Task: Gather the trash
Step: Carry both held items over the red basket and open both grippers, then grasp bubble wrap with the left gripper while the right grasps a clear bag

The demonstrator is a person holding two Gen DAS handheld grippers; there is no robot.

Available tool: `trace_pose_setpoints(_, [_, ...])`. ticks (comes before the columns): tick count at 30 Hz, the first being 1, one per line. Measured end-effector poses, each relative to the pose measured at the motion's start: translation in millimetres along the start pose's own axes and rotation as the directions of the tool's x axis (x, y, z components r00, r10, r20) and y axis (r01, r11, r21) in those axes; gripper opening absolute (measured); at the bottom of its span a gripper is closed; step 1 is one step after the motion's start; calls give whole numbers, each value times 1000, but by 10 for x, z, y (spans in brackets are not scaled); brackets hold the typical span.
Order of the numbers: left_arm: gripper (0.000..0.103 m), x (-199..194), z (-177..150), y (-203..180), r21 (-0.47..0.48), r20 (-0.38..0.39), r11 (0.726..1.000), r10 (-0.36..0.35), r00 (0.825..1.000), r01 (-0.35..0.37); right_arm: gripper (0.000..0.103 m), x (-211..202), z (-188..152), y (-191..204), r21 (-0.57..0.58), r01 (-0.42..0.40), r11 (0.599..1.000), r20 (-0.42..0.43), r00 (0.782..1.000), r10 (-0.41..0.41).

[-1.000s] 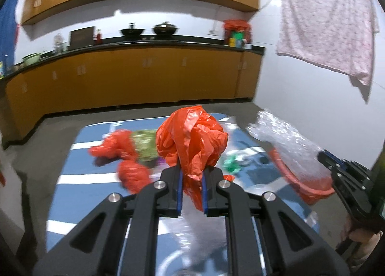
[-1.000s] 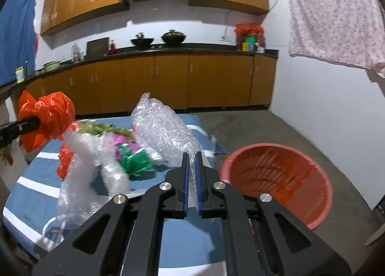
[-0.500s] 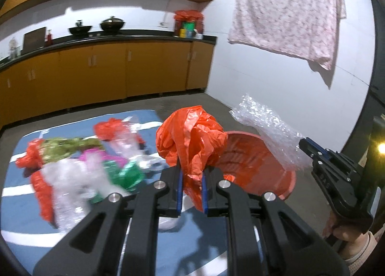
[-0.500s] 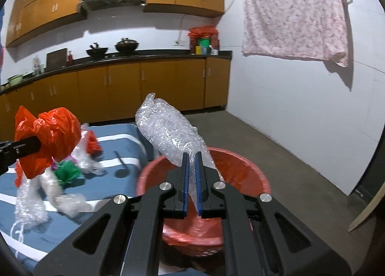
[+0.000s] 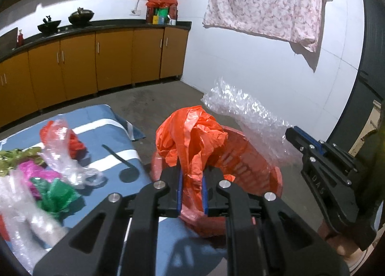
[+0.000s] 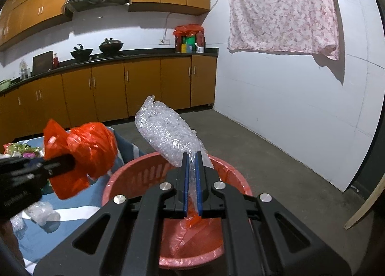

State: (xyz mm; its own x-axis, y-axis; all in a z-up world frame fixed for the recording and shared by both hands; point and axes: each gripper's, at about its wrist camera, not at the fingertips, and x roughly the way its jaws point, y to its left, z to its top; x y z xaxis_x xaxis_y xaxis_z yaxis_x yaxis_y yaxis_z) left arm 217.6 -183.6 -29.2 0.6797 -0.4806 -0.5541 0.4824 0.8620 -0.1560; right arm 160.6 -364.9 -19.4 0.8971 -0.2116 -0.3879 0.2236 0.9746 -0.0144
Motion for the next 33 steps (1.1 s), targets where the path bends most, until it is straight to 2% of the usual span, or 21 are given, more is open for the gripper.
trace_pose_setpoints(2, [23,104,-11,2,-10,-23,1000,-5,1000,4,10,28,-14,-10,10,-15,1000,-7,1000,15])
trace_pose_setpoints(3, [27,142,-23,9,-14,-33,1000,-8,999,7,26,37,-25,-21,12,-19,1000,-12,1000,19])
trace_pose_setpoints(4, [35,160,-32,22,-18,-37,1000,-7,999,6,38,34,-41,-34,19,-23,1000,-10,1000,23])
trace_pose_setpoints(5, [40,173,-42,32,-22,-40,1000,-1,999,0,57,13,-64,-42,23,-20,1000,-3,1000,20])
trace_pose_setpoints(6, [42,175,-54,50,-27,-42,1000,4,999,-5,60,-11,-90,-48,23,-18,1000,2,1000,18])
trace_pose_setpoints(11, [52,100,-95,176,-46,-45,997,55,997,-57,61,-44,-126,-126,31,1,1000,-23,1000,0])
trace_pose_setpoints(14, [65,-106,-148,300,-46,-17,991,128,992,-129,62,-90,-151,-141,19,11,1000,-37,999,-10])
trace_pose_setpoints(19, [68,-507,-260,514,-65,6,972,228,974,-227,63,-214,-174,-40,24,-10,1000,-51,999,11])
trace_pose_setpoints(26, [70,-1137,-527,925,-109,13,914,393,919,-390,64,-388,-214,325,2,-78,997,-57,995,78])
trace_pose_setpoints(33, [71,-1621,-937,1521,-195,-58,823,533,844,-533,64,-431,-303,888,-40,-206,978,-96,975,202])
